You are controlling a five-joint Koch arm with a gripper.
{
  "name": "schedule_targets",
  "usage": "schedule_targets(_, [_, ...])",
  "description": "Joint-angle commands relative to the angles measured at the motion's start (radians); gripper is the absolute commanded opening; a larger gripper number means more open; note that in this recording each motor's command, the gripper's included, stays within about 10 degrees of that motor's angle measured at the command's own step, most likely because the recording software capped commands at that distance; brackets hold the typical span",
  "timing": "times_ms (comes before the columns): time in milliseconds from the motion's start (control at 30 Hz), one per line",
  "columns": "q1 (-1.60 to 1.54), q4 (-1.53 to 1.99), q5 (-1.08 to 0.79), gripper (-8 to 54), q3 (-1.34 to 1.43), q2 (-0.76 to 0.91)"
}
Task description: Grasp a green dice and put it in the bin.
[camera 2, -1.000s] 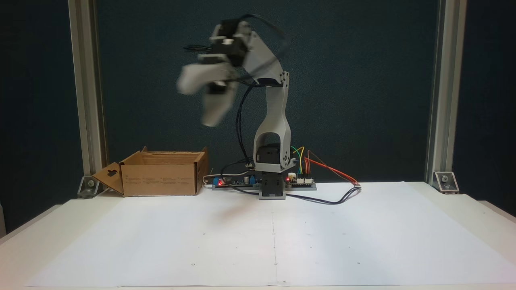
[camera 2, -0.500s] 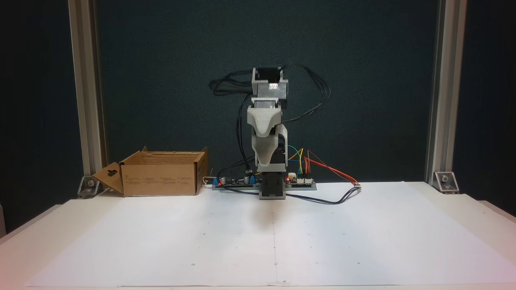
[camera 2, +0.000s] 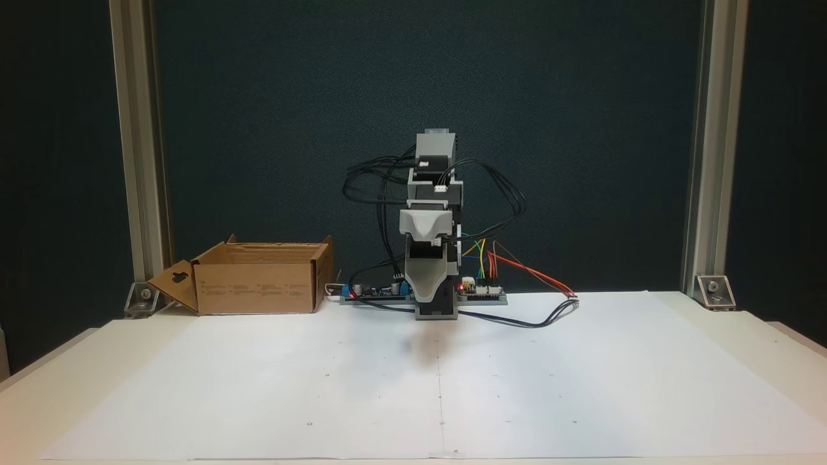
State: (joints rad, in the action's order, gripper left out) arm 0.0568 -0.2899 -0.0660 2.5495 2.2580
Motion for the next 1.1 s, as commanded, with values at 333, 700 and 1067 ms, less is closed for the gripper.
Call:
schedule_targets(333, [-0.006, -0.587, 0.026, 44.9, 0.299, 0.110])
schedule_targets(700, [-0.003, -1.030, 0.026, 44.7, 0.469, 0.110])
schedule_targets(1067, [0.002, -1.126, 0.031, 45.0, 0.578, 0.107])
